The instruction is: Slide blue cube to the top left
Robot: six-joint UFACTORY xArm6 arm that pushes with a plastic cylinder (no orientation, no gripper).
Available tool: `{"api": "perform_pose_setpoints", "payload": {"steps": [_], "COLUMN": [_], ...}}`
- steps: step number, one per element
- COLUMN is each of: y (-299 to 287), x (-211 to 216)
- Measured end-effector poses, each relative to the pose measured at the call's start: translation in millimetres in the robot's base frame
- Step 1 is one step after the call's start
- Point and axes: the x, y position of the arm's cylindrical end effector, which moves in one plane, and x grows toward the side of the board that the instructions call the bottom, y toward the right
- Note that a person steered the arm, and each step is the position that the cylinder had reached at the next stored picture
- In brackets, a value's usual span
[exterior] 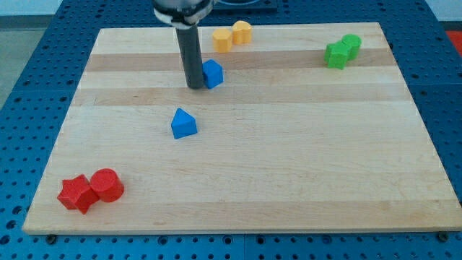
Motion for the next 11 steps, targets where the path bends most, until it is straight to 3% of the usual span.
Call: {"api": "perform_pose_setpoints", "payload": {"steps": [1,3,4,5,6,7,11], "y": [-4.3,-0.8,53.3,76.3,76.3,73.2,-44.7], "x": [1.2,97.9,73.5,-3.5,-7.3,-45.8,-29.4]}}
